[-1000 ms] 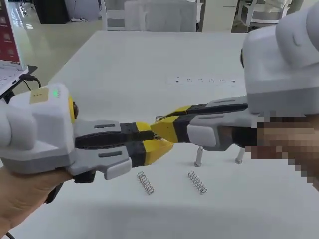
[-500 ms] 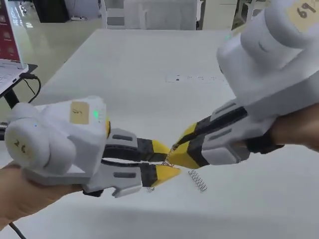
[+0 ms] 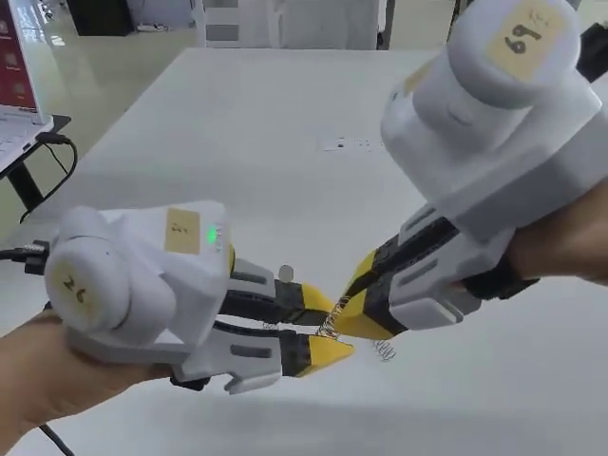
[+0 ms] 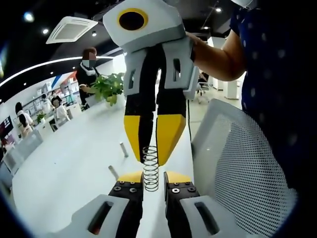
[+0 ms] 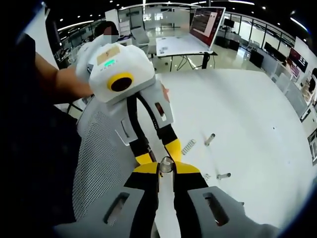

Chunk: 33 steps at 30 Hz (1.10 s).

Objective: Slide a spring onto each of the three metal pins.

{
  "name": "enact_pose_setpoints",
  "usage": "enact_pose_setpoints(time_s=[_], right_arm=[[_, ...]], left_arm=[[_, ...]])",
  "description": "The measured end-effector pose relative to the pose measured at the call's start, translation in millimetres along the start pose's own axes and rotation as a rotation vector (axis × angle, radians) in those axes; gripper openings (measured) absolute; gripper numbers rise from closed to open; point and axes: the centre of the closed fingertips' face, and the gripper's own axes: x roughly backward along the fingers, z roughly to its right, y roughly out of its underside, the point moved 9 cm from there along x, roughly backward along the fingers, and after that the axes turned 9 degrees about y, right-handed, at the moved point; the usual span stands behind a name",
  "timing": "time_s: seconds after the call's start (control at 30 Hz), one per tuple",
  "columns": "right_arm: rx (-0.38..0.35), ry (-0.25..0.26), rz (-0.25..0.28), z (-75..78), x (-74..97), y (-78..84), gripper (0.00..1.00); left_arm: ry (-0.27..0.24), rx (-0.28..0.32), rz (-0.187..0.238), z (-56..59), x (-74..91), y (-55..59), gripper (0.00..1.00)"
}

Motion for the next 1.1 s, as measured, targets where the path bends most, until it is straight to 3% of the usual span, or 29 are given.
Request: enact_pose_setpoints(time_s=[0.07, 0.27, 0.5, 0.7, 1.1], right_arm=[[0.000, 0.008, -0.005, 3.7, 2.6, -0.1, 0.07], [-0.010, 0.037, -0.031, 19.6, 9.0, 9.1, 0.07], [-0.046, 0.091, -0.052, 44.4, 19.2, 22.2, 0.08], [-0.084, 0.135, -0.058, 62.5, 28.3, 31.8, 0.08], [-0.156, 0.224, -0.071, 97.2, 47.7, 47.9, 0.08]], left_arm=[[-0.005, 0.007, -0.007, -0.2, -0.6, 3.6, 0.12], [-0.033, 0.056, 0.030, -1.8, 10.7, 10.7, 0.15], [-0.102, 0.137, 0.055, -9.6, 30.6, 28.8, 0.22], [-0.149, 0.197, 0.063, -13.0, 40.9, 43.9, 0.31], [-0.228, 0.308, 0.119, -16.8, 49.5, 73.2, 0.50]])
